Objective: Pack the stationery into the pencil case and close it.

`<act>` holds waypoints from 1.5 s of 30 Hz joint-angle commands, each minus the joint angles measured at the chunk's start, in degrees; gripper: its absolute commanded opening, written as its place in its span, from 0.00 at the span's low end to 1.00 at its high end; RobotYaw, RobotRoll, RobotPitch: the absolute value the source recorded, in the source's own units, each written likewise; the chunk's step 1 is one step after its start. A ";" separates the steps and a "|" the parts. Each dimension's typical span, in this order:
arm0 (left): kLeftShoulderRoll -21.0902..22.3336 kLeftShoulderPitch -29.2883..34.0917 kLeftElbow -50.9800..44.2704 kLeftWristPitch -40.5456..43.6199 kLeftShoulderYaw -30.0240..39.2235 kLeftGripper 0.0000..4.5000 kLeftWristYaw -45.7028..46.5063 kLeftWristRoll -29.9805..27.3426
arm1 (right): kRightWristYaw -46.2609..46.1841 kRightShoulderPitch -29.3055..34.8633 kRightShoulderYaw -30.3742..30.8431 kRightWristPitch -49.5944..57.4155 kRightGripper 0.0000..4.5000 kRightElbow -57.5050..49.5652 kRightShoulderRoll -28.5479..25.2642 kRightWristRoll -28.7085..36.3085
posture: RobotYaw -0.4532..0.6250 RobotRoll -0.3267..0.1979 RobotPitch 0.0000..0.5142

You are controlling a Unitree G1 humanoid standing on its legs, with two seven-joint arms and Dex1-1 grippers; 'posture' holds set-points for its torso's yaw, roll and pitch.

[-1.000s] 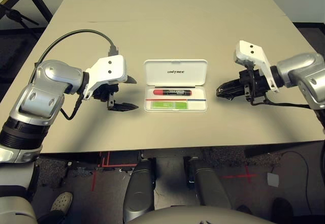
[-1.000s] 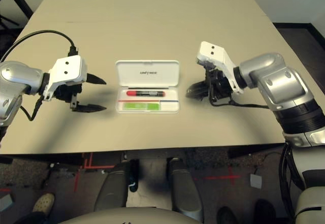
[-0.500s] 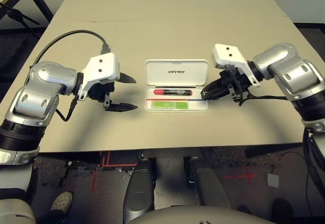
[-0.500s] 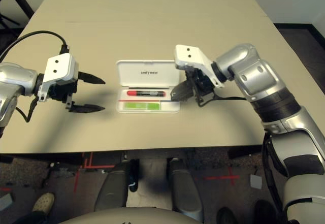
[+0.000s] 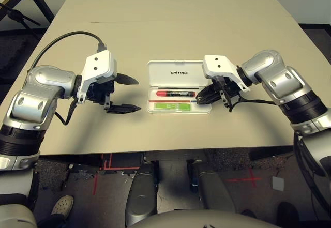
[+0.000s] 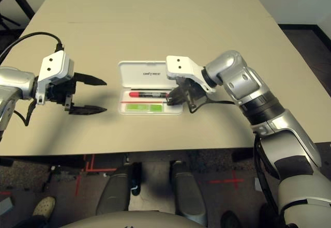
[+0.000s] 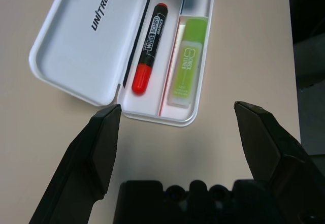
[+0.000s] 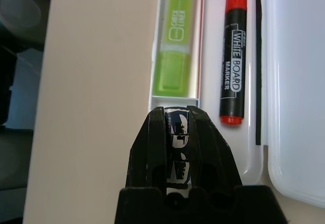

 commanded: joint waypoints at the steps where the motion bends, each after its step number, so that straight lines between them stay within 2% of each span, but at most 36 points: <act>1: 0.68 0.61 -0.07 0.42 0.68 1.00 -0.05 -1.00 | -0.47 1.04 0.48 -1.95 0.07 1.05 0.51 -1.34 | 0.56 0.62 0.33; 17: 0.82 0.79 -0.61 1.27 0.94 1.00 0.65 -1.10 | -0.20 2.45 -0.29 -1.23 0.07 0.98 1.33 -1.42 | 0.56 0.62 0.33; 18: 0.80 0.73 -0.54 1.28 0.92 1.00 0.69 -1.09 | -0.11 2.47 -0.30 -1.14 0.24 0.89 1.34 -1.36 | 0.56 0.62 0.34; 21: 0.54 0.29 0.01 1.27 0.80 1.00 0.97 -0.99 | 0.61 2.43 -0.36 -0.46 0.45 0.37 1.18 -0.86 | 0.56 0.62 0.34; 24: -0.36 -0.71 0.85 2.11 0.98 1.00 2.30 -1.12 | 1.86 2.22 -0.77 0.56 0.72 -0.40 0.78 0.02 | 0.56 0.62 0.34; 27: -1.17 -3.14 1.85 5.58 0.98 1.00 3.72 -2.04 | 3.55 1.79 -1.88 0.61 0.96 -1.07 -0.28 1.39 | 0.55 0.62 0.33; 28: -1.34 -3.87 2.20 6.17 0.94 1.00 3.94 -2.24 | 4.21 1.69 -2.24 -0.03 0.99 -1.16 -0.75 1.78 | 0.55 0.62 0.33; 33: -1.98 -7.34 5.52 7.00 -0.48 1.00 5.52 -0.80 | 6.74 1.45 -5.08 -2.19 0.99 -0.60 -3.23 4.16 | 0.54 0.62 0.33; 40: -3.22 -13.24 16.78 5.12 -4.16 1.00 10.71 7.28 | 9.63 0.96 -6.82 -6.10 0.99 2.97 -11.97 19.76 | 0.51 0.62 0.32; 43: -3.19 -15.17 21.95 1.66 -5.38 0.87 11.11 10.37 | 9.63 0.57 -7.33 -8.76 1.00 5.17 -14.87 22.35 | 0.50 0.62 0.32; 45: -3.57 -16.97 26.07 -0.10 -6.28 0.72 11.96 12.65 | 9.63 0.53 -7.54 -9.38 1.00 6.14 -16.29 23.14 | 0.49 0.62 0.31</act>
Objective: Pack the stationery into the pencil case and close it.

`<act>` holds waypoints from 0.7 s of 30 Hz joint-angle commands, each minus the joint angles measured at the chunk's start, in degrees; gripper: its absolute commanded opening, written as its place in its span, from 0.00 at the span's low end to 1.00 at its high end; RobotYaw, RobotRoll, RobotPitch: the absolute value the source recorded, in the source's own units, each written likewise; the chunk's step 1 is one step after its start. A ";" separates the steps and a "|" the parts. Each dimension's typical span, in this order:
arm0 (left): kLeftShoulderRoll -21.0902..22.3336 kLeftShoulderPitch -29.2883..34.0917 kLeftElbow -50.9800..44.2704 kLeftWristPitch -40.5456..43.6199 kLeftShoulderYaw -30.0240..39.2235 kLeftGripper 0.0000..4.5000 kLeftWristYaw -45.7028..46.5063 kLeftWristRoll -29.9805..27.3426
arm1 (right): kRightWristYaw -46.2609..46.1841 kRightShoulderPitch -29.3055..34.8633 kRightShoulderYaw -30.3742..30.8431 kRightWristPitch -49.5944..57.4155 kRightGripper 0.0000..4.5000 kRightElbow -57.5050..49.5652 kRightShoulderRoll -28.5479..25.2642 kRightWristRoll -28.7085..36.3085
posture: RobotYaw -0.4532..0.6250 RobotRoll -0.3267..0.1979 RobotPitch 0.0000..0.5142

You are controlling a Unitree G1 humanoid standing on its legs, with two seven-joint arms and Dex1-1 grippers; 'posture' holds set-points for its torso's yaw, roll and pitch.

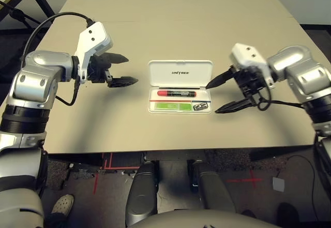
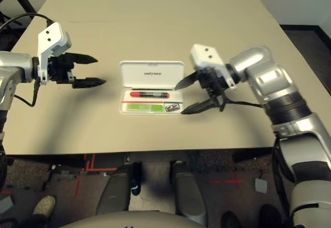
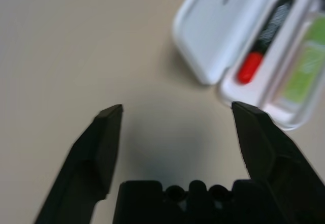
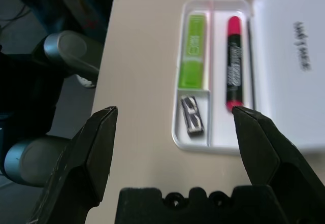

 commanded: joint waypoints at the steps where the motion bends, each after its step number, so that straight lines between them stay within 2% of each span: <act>1: -0.84 -3.33 7.19 -3.48 -1.91 0.64 1.43 4.45 | 0.37 -0.45 -1.18 -1.43 1.00 1.59 -1.90 2.28 | 0.48 0.62 0.31; 8: -3.91 -9.77 19.64 -10.05 -3.20 0.02 1.71 9.00 | 0.37 1.85 -3.51 -1.67 1.00 1.70 -3.21 2.79 | 0.45 0.62 0.29; 11: -5.91 -12.35 24.49 -12.81 -3.44 0.00 2.40 10.56 | 0.37 2.83 -4.28 -1.88 1.00 1.39 -3.20 2.61 | 0.44 0.62 0.29; 21: -18.20 -20.20 39.86 -23.17 -5.12 0.00 4.88 14.72 | 0.37 5.40 -7.26 1.29 1.00 -2.31 -3.34 3.20 | 0.38 0.62 0.30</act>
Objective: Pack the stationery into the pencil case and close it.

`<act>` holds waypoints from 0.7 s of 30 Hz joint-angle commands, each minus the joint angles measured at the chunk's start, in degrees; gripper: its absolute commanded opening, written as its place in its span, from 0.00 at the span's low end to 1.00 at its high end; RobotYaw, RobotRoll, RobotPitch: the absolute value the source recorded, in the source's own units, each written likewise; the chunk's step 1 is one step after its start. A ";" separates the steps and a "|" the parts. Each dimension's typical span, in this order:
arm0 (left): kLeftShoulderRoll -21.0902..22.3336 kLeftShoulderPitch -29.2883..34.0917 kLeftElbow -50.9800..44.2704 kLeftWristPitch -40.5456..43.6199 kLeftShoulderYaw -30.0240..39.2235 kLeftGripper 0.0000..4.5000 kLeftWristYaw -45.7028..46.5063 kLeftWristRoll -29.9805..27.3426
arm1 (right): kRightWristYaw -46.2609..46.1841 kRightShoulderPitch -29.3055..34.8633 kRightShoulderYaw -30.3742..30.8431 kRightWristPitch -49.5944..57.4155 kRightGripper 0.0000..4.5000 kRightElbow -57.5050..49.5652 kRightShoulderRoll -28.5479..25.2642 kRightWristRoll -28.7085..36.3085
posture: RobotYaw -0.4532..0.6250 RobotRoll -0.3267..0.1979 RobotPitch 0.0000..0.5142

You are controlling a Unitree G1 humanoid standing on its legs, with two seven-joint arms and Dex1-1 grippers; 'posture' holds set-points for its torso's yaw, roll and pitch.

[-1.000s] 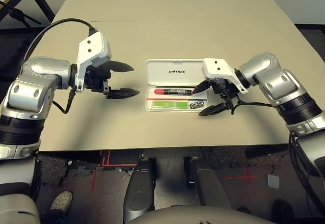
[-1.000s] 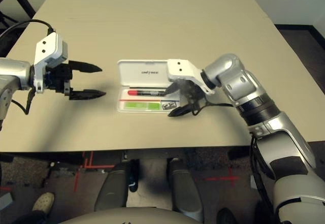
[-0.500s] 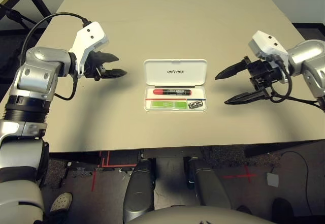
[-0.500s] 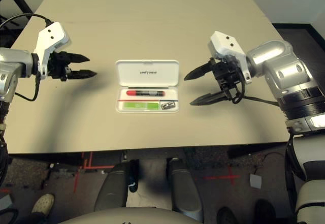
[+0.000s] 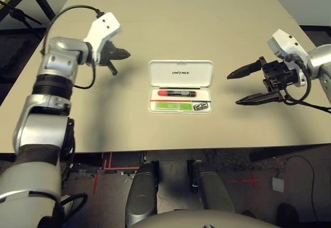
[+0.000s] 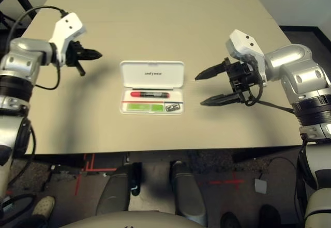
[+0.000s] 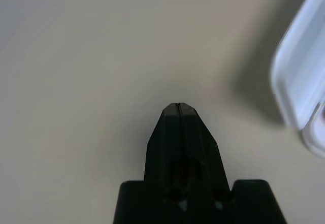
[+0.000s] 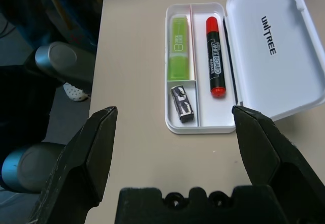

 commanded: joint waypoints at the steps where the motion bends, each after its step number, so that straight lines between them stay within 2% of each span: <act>1: -2.82 -2.43 4.76 -4.02 -1.31 0.00 -0.29 2.30 | 0.26 1.45 -2.42 1.54 1.00 -2.34 -0.87 0.86 | 0.38 0.62 0.30; 7: -6.35 -4.72 8.57 -8.06 -2.37 0.00 -3.08 4.21 | 0.25 3.53 -5.36 4.09 1.00 -5.30 -0.93 0.88 | 0.35 0.62 0.31; 13: -5.77 -4.85 7.34 -8.64 -2.51 0.00 -7.93 4.39 | 0.26 4.64 -6.97 5.07 1.00 -6.48 -0.84 0.34 | 0.36 0.62 0.31; 17: -2.28 -2.03 0.09 -7.49 -2.95 0.00 -13.52 3.91 | 0.26 4.11 -6.85 4.89 1.00 -5.82 -0.13 -0.07 | 0.38 0.62 0.31; 21: 0.09 3.11 -10.78 -2.83 -3.01 0.00 -17.46 2.38 | 0.26 3.20 -5.82 4.09 1.00 -4.37 0.83 -0.40 | 0.40 0.62 0.31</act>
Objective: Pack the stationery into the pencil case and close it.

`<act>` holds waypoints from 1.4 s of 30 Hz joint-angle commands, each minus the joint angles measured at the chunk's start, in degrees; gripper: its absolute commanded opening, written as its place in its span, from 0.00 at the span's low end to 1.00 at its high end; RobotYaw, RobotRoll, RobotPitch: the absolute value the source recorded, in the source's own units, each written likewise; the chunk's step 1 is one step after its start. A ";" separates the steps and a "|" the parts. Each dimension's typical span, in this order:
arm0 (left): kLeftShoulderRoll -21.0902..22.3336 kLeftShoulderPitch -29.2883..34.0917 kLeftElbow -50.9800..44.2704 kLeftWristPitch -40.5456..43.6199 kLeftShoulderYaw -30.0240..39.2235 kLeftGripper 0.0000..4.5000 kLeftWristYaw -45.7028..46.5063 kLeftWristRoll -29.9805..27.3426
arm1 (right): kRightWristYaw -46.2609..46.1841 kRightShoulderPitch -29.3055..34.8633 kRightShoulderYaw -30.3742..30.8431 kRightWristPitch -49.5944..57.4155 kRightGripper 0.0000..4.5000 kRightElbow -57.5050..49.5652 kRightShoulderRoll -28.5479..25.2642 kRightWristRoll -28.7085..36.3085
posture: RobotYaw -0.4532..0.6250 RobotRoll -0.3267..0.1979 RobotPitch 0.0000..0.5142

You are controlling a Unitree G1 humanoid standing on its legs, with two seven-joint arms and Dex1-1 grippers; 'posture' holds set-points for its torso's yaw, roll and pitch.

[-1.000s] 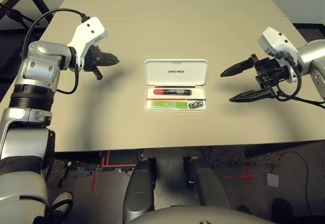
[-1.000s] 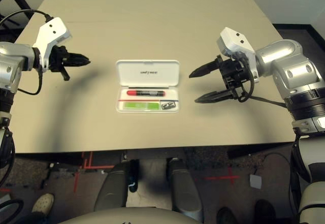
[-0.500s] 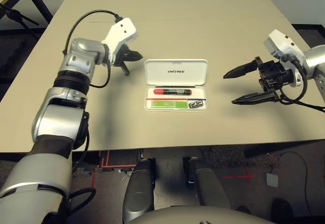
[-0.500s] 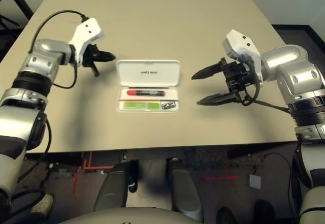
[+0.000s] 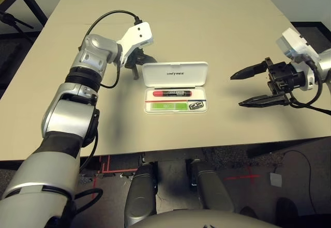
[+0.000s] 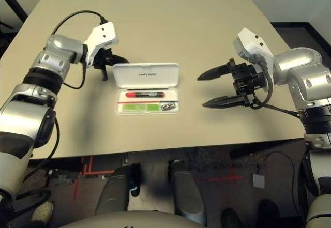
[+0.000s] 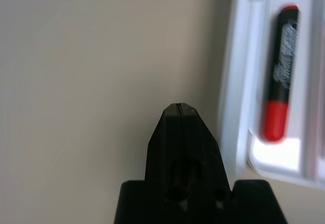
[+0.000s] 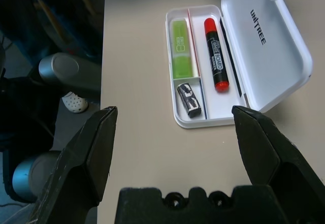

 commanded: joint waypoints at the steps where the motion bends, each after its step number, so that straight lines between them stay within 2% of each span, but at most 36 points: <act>1: 1.26 4.44 -8.80 4.51 -0.75 0.00 -3.31 -1.20 | 0.26 -0.83 0.56 -1.07 1.00 1.05 0.42 -0.25 | 0.41 0.62 0.31; 9: 2.13 11.88 -27.69 14.36 -1.70 0.00 -4.88 -2.79 | 0.26 -3.74 3.44 -2.75 1.00 4.01 1.38 0.13 | 0.44 0.62 0.31; 13: 0.47 15.11 -35.62 17.39 -4.08 0.00 -4.40 -3.10 | 0.26 -4.16 4.16 -3.22 1.00 4.57 1.19 0.39 | 0.44 0.62 0.31; 15: -1.69 16.19 -37.56 18.78 -5.67 0.00 -3.81 -3.55 | 0.26 -3.89 4.32 -3.49 1.00 4.48 0.85 0.51 | 0.43 0.62 0.31; 23: -6.76 18.87 -37.36 20.73 -11.40 0.00 0.75 -1.09 | 0.26 -2.18 3.61 -3.96 1.00 3.31 -0.51 0.42 | 0.40 0.62 0.32; 30: -6.20 18.57 -32.70 19.57 -15.21 0.00 1.36 1.46 | 0.26 -1.25 2.40 -3.47 1.00 2.38 -0.45 0.12 | 0.38 0.62 0.32; 42: -5.96 20.01 -33.81 20.45 -14.83 0.00 1.29 -0.29 | -0.15 0.03 0.70 -2.54 1.00 1.36 1.77 -1.09 | 0.39 0.62 0.32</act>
